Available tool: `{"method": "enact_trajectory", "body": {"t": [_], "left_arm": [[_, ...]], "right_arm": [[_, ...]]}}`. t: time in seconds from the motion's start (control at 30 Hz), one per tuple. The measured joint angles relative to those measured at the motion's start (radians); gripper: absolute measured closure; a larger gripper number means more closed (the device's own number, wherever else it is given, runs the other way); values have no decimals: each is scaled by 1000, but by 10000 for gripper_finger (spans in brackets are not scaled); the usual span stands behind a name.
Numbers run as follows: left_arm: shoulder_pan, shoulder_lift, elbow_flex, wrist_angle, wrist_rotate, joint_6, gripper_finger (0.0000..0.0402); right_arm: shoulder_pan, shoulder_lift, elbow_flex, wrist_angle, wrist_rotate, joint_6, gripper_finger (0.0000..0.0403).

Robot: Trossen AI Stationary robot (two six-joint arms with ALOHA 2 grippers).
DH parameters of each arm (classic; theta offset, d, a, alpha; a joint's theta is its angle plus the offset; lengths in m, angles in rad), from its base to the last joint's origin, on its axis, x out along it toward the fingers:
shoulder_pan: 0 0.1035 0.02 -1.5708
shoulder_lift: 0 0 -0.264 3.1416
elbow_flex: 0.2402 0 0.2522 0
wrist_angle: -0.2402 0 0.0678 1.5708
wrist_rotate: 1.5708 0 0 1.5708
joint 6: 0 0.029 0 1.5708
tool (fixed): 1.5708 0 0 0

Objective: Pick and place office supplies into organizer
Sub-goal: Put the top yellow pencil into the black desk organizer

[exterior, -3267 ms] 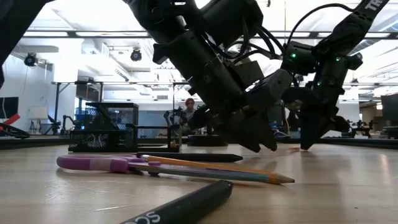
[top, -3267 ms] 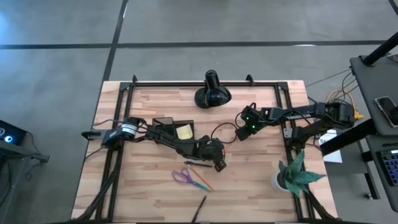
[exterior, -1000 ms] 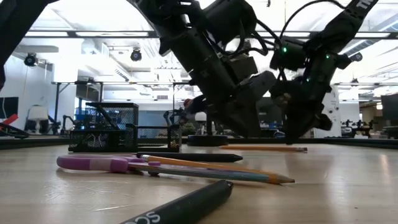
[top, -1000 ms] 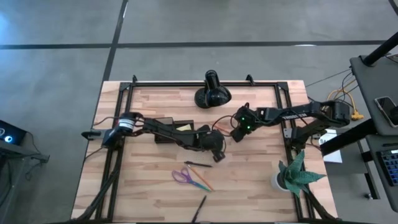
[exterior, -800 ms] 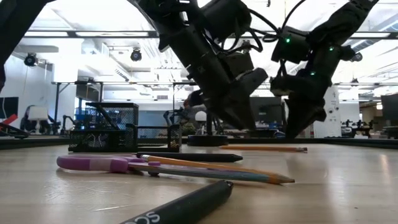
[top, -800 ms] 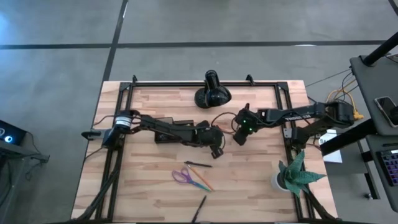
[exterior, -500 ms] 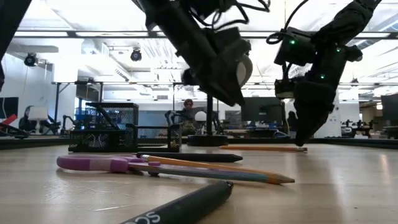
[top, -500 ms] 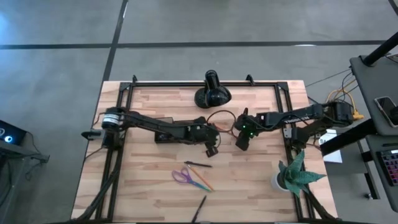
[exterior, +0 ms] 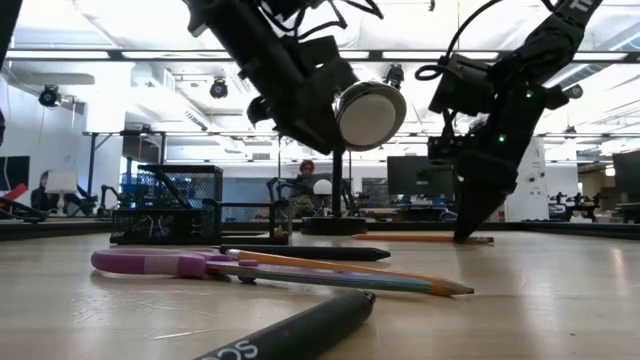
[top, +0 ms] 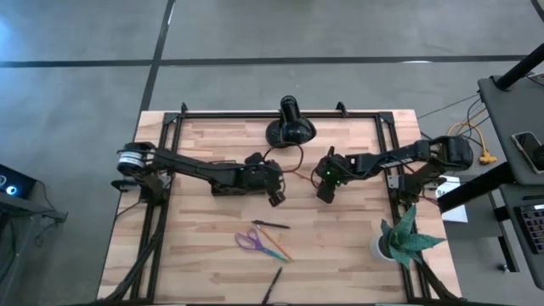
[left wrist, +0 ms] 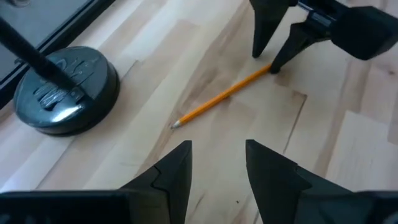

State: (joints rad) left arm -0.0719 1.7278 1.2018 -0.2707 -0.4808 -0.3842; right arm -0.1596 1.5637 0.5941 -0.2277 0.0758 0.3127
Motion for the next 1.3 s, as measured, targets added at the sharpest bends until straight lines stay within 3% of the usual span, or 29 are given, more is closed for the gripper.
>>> {"method": "enact_trajectory", "body": {"t": [0.33,0.73,0.97,1.3], "left_arm": [[0,-16,-33,-1,-8,-2,269],[6,-21,-34,0,-26,-1,269],[33,-21,-37,-1,-26,7,269],[39,-28,-38,-2,-25,35,269]], "right_arm": [[-1,6,4,-8,25,-122,384],[4,-67,78,-190,-126,-145,391],[48,-161,100,-317,-104,-114,392],[152,-328,103,-358,-65,41,392]]}}
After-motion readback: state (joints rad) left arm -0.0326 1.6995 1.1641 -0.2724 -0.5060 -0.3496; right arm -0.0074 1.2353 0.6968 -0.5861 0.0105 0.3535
